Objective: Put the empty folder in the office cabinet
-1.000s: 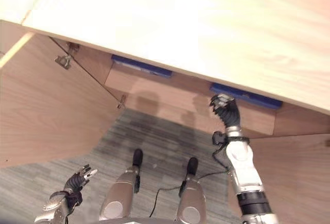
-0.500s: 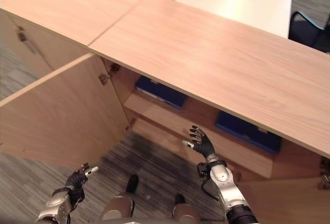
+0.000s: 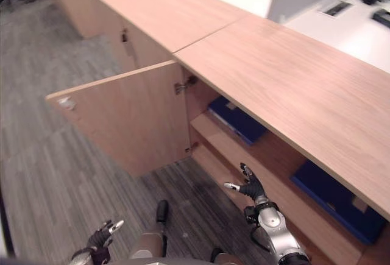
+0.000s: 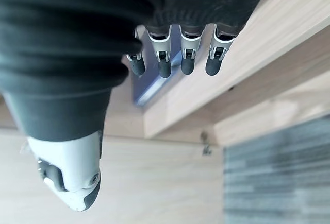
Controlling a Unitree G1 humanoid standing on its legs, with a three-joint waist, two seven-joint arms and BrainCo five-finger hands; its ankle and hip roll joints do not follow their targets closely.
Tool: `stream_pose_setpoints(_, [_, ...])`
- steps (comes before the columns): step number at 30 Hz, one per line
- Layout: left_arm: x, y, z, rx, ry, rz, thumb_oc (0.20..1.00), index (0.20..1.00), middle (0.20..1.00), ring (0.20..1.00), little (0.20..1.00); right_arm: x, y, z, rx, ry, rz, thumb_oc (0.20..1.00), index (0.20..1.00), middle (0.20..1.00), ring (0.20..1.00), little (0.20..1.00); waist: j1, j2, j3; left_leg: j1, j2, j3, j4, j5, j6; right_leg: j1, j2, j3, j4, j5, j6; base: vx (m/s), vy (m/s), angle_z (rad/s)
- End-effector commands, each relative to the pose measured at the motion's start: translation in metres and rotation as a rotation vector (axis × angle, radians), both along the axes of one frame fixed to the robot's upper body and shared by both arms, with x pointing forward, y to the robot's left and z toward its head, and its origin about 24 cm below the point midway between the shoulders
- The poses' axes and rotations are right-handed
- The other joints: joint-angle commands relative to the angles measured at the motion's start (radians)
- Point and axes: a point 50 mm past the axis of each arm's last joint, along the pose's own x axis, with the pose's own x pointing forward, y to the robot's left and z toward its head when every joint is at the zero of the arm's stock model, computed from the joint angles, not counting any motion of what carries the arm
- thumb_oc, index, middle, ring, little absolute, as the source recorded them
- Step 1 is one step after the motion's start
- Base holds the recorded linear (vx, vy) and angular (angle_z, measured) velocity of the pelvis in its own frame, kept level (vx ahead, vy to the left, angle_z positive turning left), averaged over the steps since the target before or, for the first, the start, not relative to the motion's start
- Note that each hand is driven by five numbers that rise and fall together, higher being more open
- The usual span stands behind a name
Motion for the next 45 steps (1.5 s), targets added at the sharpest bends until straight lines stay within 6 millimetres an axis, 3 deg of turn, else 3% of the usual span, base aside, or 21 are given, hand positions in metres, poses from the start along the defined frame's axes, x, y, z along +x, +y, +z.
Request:
stream_pose_setpoints(1, [0.028,0.019,0.018,0.055,-0.117,0.014,1.0,1.0,1.0,1.0,1.0,0.009,0.0,0.016,0.016,-0.1,-0.01,1.0,1.0,1.0,1.0,1.0,-0.039,0.008,-0.005,0.097,0.032,-0.055,-0.025,0.097,-0.047,-0.025,-0.007,0.035,-0.033,-0.01,0.101,-0.13,0.084,1.11])
stream_pose_setpoints(4, [0.027,0.016,0.018,0.049,-0.122,0.019,1.0,1.0,1.0,1.0,1.0,0.005,-0.002,0.013,0.027,-0.082,-0.018,1.0,1.0,1.0,1.0,1.0,-0.056,0.003,-0.039,0.201,0.07,-0.05,-0.015,0.051,-0.069,-0.027,-0.054,-0.038,-0.064,0.034,0.112,-0.09,0.135,0.83])
stream_pose_setpoints(8, [0.024,0.014,0.016,0.042,-0.114,0.021,1.0,1.0,1.0,1.0,1.0,0.007,-0.001,0.012,0.028,-0.075,-0.016,1.0,1.0,1.0,1.0,1.0,-0.056,0.018,-0.069,0.267,0.076,-0.062,-0.059,0.033,-0.092,-0.024,-0.076,-0.089,-0.079,0.06,0.126,-0.03,0.18,0.79])
stream_pose_setpoints(14, [0.025,0.012,0.016,0.043,-0.107,-0.015,1.0,1.0,1.0,1.0,1.0,0.012,0.0,0.015,0.026,-0.093,-0.037,1.0,1.0,1.0,1.0,1.0,-0.038,0.013,-0.074,0.27,0.021,-0.089,-0.132,0.023,-0.072,-0.019,-0.116,-0.116,-0.065,0.091,0.15,-0.01,0.188,0.36])
stream_pose_setpoints(18, [0.031,0.02,0.021,0.071,-0.117,-0.047,1.0,1.0,1.0,1.0,1.0,0.016,0.008,0.014,0.048,-0.092,-0.041,1.0,1.0,1.0,1.0,1.0,-0.009,-0.017,-0.072,0.243,-0.062,-0.135,-0.142,-0.014,-0.025,-0.024,-0.195,-0.131,-0.054,0.138,0.192,-0.03,0.296,0.37])
stream_pose_setpoints(24, [0.035,0.025,0.026,0.091,-0.139,-0.053,1.0,1.0,1.0,1.0,1.0,0.018,0.017,0.011,0.082,-0.089,-0.05,1.0,1.0,1.0,1.0,1.0,0.011,-0.036,-0.055,0.23,-0.125,-0.144,-0.135,-0.047,0.021,-0.052,-0.249,-0.112,-0.002,0.171,0.216,-0.02,0.183,0.22])
stream_pose_setpoints(25, [0.036,0.027,0.027,0.1,-0.145,-0.056,1.0,1.0,1.0,1.0,1.0,0.019,0.019,0.012,0.083,-0.091,-0.045,1.0,1.0,1.0,1.0,1.0,0.01,-0.04,-0.046,0.234,-0.134,-0.139,-0.134,-0.051,0.03,-0.068,-0.26,-0.104,0.021,0.2,0.221,-0.06,0.177,0.13])
stream_pose_setpoints(26, [0.039,0.03,0.031,0.107,-0.163,-0.049,1.0,1.0,1.0,1.0,1.0,0.021,0.025,0.01,0.096,-0.085,-0.032,1.0,1.0,1.0,1.0,1.0,0.007,-0.035,-0.028,0.241,-0.138,-0.128,-0.137,-0.049,0.043,-0.1,-0.259,-0.082,0.071,0.226,0.223,-0.08,0.24,0.04])
stream_pose_setpoints(28, [0.041,0.031,0.032,0.111,-0.171,-0.045,1.0,1.0,1.0,1.0,1.0,0.021,0.027,0.01,0.104,-0.084,-0.025,1.0,1.0,1.0,1.0,1.0,0.009,-0.03,-0.021,0.245,-0.137,-0.118,-0.14,-0.047,0.048,-0.115,-0.245,-0.057,0.097,0.212,0.221,-0.06,0.2,-0.17])
stream_pose_setpoints(29, [0.045,0.03,0.035,0.115,-0.191,-0.052,1.0,1.0,1.0,1.0,1.0,0.018,0.029,0.008,0.112,-0.076,-0.015,1.0,1.0,1.0,1.0,1.0,-0.003,-0.016,-0.014,0.25,-0.144,-0.116,-0.141,-0.042,0.063,-0.144,-0.162,0.003,0.143,0.154,0.2,-0.03,0.212,-0.29])
stream_pose_setpoints(31, [0.049,0.03,0.038,0.123,-0.201,-0.069,1.0,1.0,1.0,1.0,1.0,0.013,0.028,0.006,0.112,-0.064,-0.012,1.0,1.0,1.0,1.0,1.0,-0.012,-0.002,-0.017,0.255,-0.156,-0.12,-0.151,-0.036,0.077,-0.158,-0.085,0.019,0.151,0.083,0.19,0.0,0.192,-0.13])
stream_pose_setpoints(34, [0.049,0.028,0.038,0.12,-0.203,-0.085,1.0,1.0,1.0,1.0,1.0,0.006,0.026,0.0,0.108,-0.036,-0.017,1.0,1.0,1.0,1.0,1.0,-0.006,-0.004,-0.022,0.262,-0.167,-0.111,-0.161,-0.037,0.079,-0.137,-0.079,-0.028,0.124,0.061,0.169,0.03,0.027,0.08])
stream_pose_setpoints(37, [0.053,0.02,0.038,0.11,-0.223,-0.107,1.0,1.0,1.0,1.0,1.0,-0.006,0.017,-0.01,0.086,0.016,-0.03,1.0,1.0,1.0,1.0,1.0,-0.023,-0.006,-0.032,0.277,-0.178,-0.111,-0.175,-0.036,0.078,-0.119,-0.057,0.03,0.064,0.065,0.167,0.07,0.0,0.03])
stream_pose_setpoints(43, [0.056,0.007,0.04,0.098,-0.249,-0.171,1.0,1.0,1.0,1.0,1.0,-0.022,0.007,-0.019,0.053,0.076,-0.039,1.0,1.0,1.0,1.0,1.0,-0.03,0.0,-0.054,0.299,-0.173,-0.088,-0.197,-0.033,0.069,-0.077,-0.062,0.04,-0.024,0.093,0.171,0.05,-0.035,-0.12])
stream_pose_setpoints(45, [0.065,0.001,0.048,0.108,-0.3,-0.202,1.0,1.0,1.0,1.0,1.0,-0.029,0.003,-0.021,0.042,0.095,-0.047,1.0,1.0,1.0,1.0,1.0,-0.039,0.002,-0.066,0.316,-0.167,-0.076,-0.205,-0.034,0.063,-0.053,-0.059,0.045,-0.055,0.098,0.171,0.1,-0.075,-0.19])
